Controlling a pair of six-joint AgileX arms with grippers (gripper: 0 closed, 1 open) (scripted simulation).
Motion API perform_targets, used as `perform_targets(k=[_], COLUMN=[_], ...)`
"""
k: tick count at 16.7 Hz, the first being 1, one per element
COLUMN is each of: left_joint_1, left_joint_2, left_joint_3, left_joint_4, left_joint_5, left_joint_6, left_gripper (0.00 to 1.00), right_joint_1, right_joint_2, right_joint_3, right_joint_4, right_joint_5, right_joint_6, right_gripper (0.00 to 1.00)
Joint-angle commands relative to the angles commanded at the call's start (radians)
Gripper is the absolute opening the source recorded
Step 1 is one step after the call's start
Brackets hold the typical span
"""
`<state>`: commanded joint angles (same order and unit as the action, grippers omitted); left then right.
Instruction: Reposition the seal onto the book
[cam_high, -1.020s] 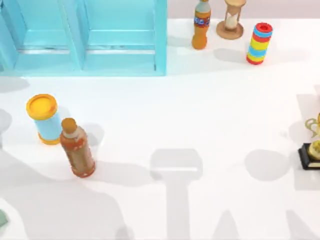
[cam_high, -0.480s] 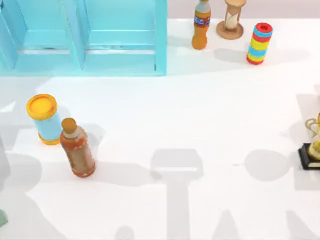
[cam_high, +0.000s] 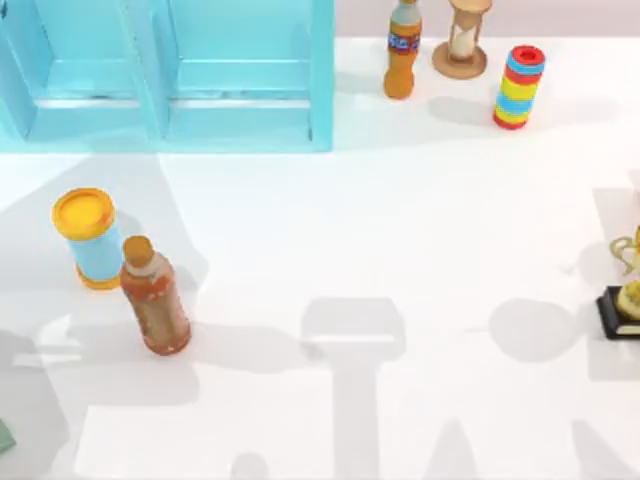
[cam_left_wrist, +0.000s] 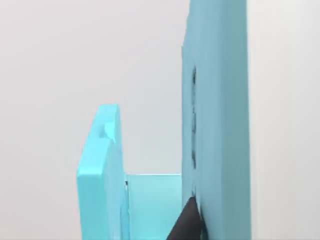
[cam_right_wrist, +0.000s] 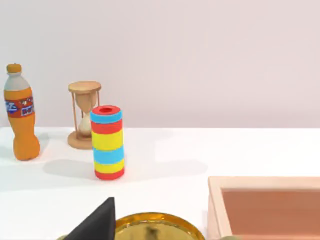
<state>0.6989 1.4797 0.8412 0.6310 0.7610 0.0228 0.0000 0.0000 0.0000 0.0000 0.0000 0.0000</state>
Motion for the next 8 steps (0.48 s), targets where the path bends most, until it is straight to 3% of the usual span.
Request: perform_targets(k=[8], left_joint_1=[0.001], left_joint_2=[-0.014], left_joint_3=[-0.010], left_joint_4=[-0.011], left_joint_5=[-0.001], left_joint_6=[-0.005], left_gripper=[0.00], right_joint_1=[0.000], right_joint_2=[0.000], right_joint_3=[0.000], right_joint_4=[0.000], right_joint_5=[0.000], right_joint_6=[0.000], right_gripper=[1.00])
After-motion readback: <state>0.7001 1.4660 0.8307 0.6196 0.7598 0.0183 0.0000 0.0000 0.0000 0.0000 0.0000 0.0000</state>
